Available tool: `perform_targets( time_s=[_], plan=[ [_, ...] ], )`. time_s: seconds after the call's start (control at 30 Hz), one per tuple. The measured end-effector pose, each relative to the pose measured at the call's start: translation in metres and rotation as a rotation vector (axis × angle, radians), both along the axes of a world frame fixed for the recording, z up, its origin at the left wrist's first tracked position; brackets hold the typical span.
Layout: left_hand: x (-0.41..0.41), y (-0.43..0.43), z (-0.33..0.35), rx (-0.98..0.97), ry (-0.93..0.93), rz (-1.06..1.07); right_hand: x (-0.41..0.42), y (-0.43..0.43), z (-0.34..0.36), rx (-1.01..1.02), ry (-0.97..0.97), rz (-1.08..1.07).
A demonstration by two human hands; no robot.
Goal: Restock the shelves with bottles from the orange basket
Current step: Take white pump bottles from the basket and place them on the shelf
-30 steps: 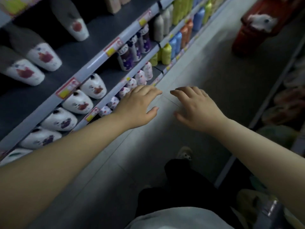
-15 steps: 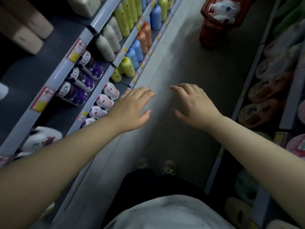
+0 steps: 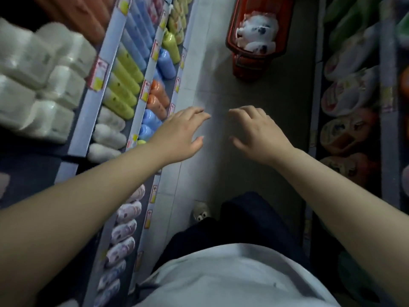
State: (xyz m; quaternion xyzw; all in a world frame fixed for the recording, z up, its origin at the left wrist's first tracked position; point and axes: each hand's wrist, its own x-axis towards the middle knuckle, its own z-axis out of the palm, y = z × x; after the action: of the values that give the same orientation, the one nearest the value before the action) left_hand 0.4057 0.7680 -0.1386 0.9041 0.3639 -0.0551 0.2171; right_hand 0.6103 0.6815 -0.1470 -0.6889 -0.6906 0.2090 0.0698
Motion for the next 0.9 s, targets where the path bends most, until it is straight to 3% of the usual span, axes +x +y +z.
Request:
perform_targets(
  time_s=[0.6, 0.9],
  plan=[
    [0.257, 0.332, -0.028, -0.153, -0.042, -0.039, 0.239, 0.329, -0.018, -0.019, 0.051, -0.181],
    [0.355, 0.485, -0.082, -0.256, -0.024, -0.086, 0.316, 0.465, -0.074, -0.096, 0.171, -0.409]
  ],
)
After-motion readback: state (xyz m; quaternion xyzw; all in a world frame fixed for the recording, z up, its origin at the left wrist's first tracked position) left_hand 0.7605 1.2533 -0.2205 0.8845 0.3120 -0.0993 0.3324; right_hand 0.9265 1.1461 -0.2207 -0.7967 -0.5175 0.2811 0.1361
